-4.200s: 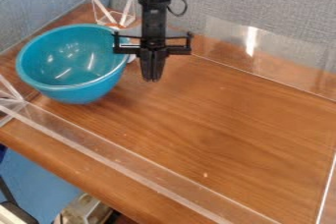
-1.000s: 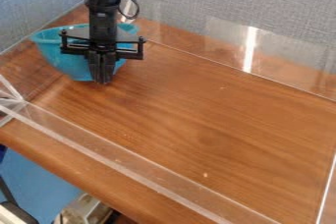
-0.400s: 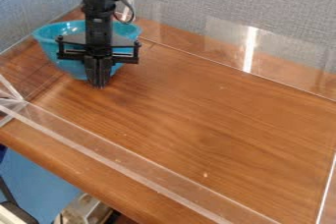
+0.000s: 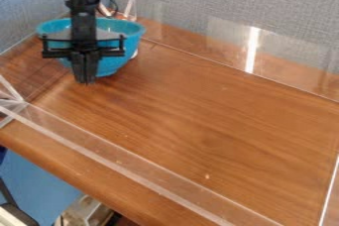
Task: Put the mushroom in the blue bowl
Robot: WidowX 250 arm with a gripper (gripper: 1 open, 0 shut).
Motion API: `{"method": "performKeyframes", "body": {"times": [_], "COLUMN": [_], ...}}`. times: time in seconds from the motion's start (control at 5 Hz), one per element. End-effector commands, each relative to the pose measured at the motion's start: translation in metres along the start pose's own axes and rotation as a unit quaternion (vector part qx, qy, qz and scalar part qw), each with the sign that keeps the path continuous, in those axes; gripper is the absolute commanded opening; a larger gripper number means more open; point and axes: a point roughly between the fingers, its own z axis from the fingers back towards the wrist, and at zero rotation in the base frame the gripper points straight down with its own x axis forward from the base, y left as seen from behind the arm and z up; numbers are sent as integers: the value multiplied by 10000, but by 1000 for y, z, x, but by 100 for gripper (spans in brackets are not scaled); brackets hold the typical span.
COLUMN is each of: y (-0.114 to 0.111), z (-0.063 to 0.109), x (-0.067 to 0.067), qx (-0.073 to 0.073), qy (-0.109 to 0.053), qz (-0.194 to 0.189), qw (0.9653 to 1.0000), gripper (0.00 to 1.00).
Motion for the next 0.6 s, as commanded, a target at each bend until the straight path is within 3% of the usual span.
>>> {"method": "performKeyframes", "body": {"times": [0.0,0.2,0.4], "y": [16,31,36], "z": [3,-16,-33], "x": [3,-3,-3], "qx": [-78,-19,67], "qy": [-139,57,187], "qz": [546,966,979], "qw": [9984,9953,9950], "gripper": [0,0,0]}}
